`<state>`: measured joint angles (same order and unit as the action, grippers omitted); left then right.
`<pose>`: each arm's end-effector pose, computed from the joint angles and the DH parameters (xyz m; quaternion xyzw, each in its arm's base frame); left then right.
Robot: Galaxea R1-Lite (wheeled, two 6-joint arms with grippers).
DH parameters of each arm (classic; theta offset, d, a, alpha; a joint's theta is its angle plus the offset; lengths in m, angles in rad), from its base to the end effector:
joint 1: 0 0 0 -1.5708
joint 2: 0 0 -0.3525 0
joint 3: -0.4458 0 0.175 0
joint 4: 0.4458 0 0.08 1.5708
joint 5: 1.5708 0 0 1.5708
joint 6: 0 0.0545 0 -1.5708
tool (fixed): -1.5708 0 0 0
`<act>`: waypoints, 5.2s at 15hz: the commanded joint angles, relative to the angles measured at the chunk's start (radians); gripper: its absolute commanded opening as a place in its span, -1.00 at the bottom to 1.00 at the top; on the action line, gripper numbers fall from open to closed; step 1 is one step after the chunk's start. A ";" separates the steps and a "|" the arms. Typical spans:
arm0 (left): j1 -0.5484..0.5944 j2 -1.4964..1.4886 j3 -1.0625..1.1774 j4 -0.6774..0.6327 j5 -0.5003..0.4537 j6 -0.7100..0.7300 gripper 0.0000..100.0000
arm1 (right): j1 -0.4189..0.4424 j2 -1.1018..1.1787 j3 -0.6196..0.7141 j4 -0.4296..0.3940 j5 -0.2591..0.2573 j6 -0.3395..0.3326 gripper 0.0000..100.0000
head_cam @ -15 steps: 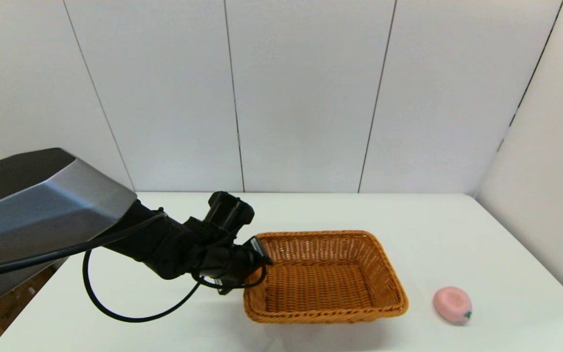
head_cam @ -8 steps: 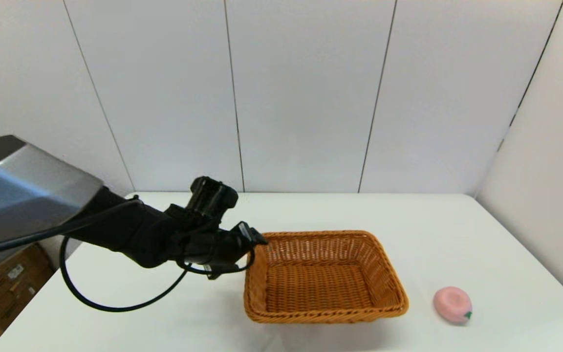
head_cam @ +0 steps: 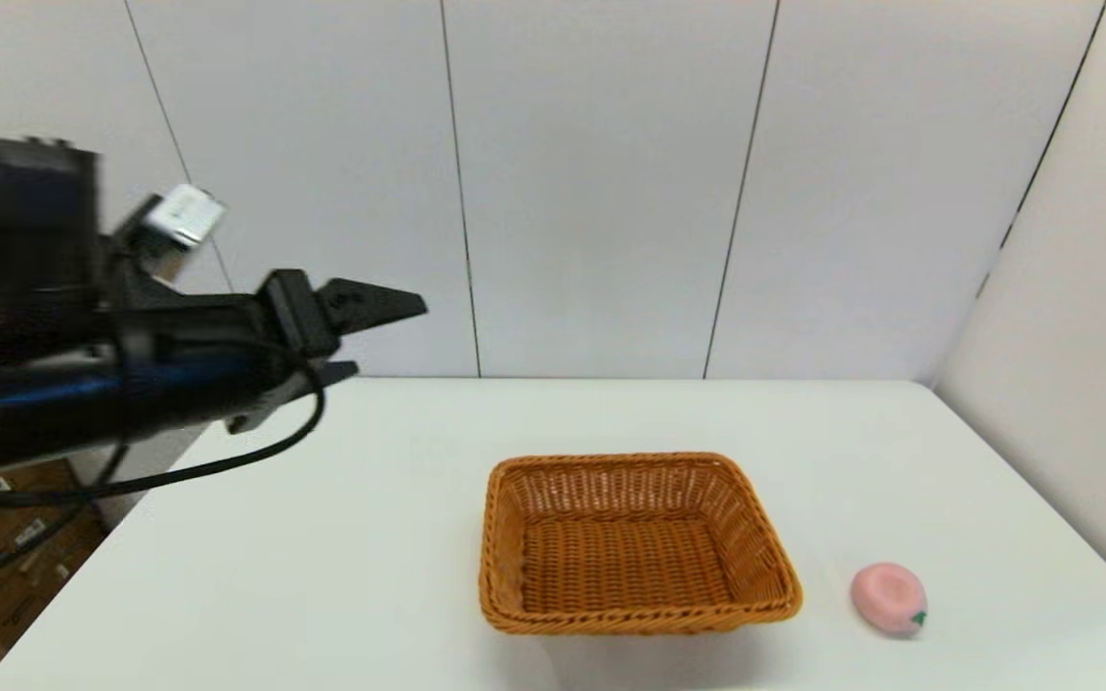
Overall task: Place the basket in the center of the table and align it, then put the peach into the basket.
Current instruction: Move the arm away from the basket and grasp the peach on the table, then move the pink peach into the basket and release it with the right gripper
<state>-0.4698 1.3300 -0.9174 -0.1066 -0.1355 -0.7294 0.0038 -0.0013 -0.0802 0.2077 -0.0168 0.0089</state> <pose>0.1916 -0.1055 0.3078 -0.3128 0.2455 -0.2216 0.8904 -0.0678 -0.0012 0.0707 0.0038 0.0630 -0.0068 0.9980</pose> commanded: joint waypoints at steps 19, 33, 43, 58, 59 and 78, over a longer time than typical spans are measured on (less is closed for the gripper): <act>0.464 -1.332 0.917 0.050 0.182 0.699 1.00 | 0.001 0.000 -0.001 0.001 0.000 -0.006 1.00; 0.465 -1.332 0.917 0.104 0.171 0.648 1.00 | 0.038 1.557 -0.316 -0.381 0.081 -0.058 1.00; 0.464 -1.332 0.917 0.104 0.171 0.648 1.00 | 0.027 2.015 -0.148 -1.082 0.047 -0.017 1.00; 0.465 -1.332 0.917 0.104 0.172 0.645 1.00 | 0.008 1.873 -0.124 -1.079 0.031 -0.009 -1.00; 0.464 -1.332 0.917 0.104 0.172 0.645 1.00 | 0.010 1.833 -0.122 -1.087 0.006 -0.014 -1.00; 0.465 -1.332 0.917 0.104 0.171 0.647 1.00 | 0.674 1.864 -0.653 -0.505 -0.054 0.014 -1.00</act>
<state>-0.0047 -0.0013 0.0000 -0.0028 0.0345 -0.0821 0.6760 1.7462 -0.6826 -0.2957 -0.0715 0.0211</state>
